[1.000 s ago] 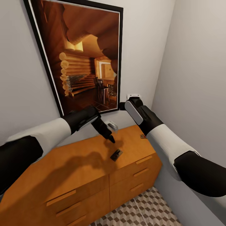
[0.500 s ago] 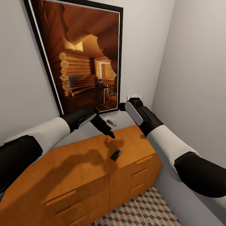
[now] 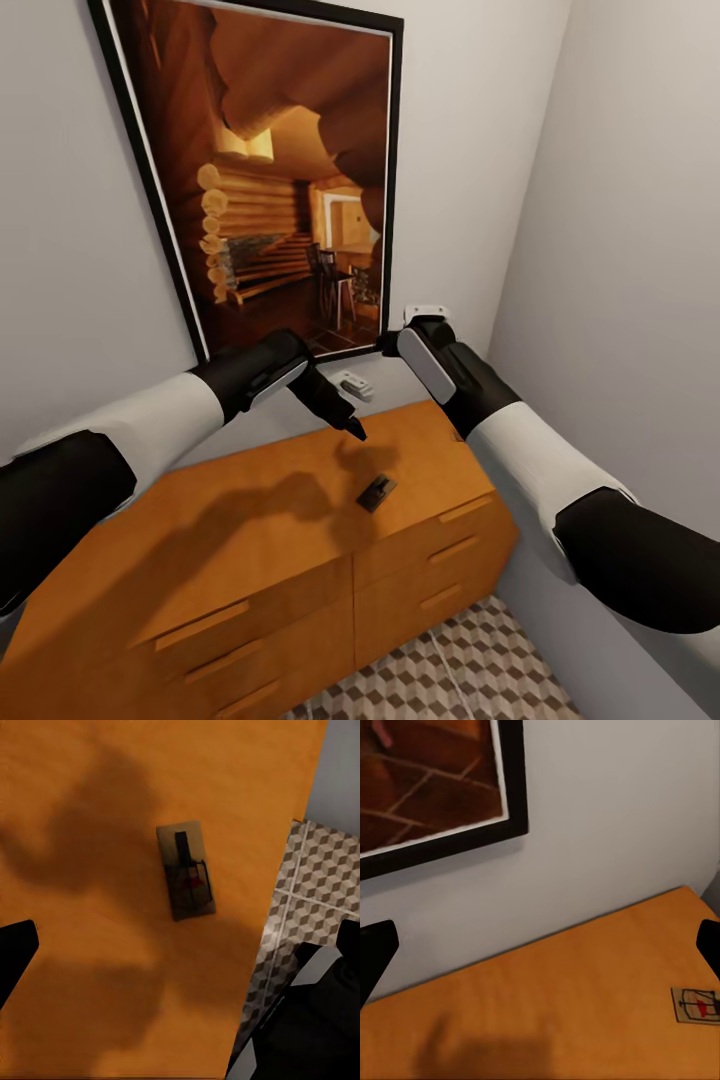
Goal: Take the four mousetraps from the cabinet in the bathroom and place them on the bathroom floor. Make sure all four end up on the same floor surface, and ensure that at least two of them are either under or directly next to the same bathroom sink.
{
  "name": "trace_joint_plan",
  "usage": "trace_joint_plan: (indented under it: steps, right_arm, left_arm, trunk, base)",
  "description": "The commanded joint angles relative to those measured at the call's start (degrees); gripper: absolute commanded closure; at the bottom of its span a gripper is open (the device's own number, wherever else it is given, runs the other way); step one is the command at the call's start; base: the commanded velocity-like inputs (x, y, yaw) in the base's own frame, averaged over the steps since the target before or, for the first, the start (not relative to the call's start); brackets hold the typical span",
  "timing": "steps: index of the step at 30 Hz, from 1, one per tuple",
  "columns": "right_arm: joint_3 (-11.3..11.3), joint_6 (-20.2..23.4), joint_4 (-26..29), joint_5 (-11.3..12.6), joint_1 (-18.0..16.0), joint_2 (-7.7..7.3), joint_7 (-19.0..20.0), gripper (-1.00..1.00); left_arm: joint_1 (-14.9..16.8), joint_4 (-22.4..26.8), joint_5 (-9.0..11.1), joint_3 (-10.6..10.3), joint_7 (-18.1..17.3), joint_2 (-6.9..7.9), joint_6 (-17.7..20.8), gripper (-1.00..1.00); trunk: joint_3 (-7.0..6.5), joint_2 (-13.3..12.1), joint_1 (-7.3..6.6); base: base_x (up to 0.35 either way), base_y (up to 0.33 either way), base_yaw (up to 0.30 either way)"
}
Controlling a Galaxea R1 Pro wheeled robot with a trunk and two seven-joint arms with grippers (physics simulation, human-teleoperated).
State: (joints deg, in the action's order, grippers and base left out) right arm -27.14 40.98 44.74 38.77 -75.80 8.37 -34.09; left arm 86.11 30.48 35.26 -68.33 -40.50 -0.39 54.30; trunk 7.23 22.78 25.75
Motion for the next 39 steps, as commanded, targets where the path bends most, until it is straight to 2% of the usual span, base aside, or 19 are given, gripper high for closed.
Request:
trace_joint_plan:
  steps: [1,17,39]
  right_arm:
    - [-0.2,0.1,0.0,0.6,-0.1,-0.04,-0.6,-1.0]
    - [-0.2,0.1,0.0,0.6,-0.1,0.09,-0.6,-1.0]
    - [-0.2,0.1,-0.1,0.7,-0.1,-0.03,-0.3,-1.0]
  left_arm:
    - [0.1,0.0,0.1,-0.2,-0.2,0.0,0.1,-1.0]
    - [0.1,-0.1,0.1,-0.2,-0.2,-0.04,0.1,-1.0]
    - [-0.2,0.0,0.1,-0.2,-0.2,-0.05,0.1,-1.0]
  trunk:
    - [0.2,0.1,0.04]
    - [1.17,0.1,0.04]
    - [1.29,0.1,0.04]
  base:
    - [0.0,0.0,0.156]
    - [0.0,0.0,0.178]
    - [0.0,0.0,0.018]
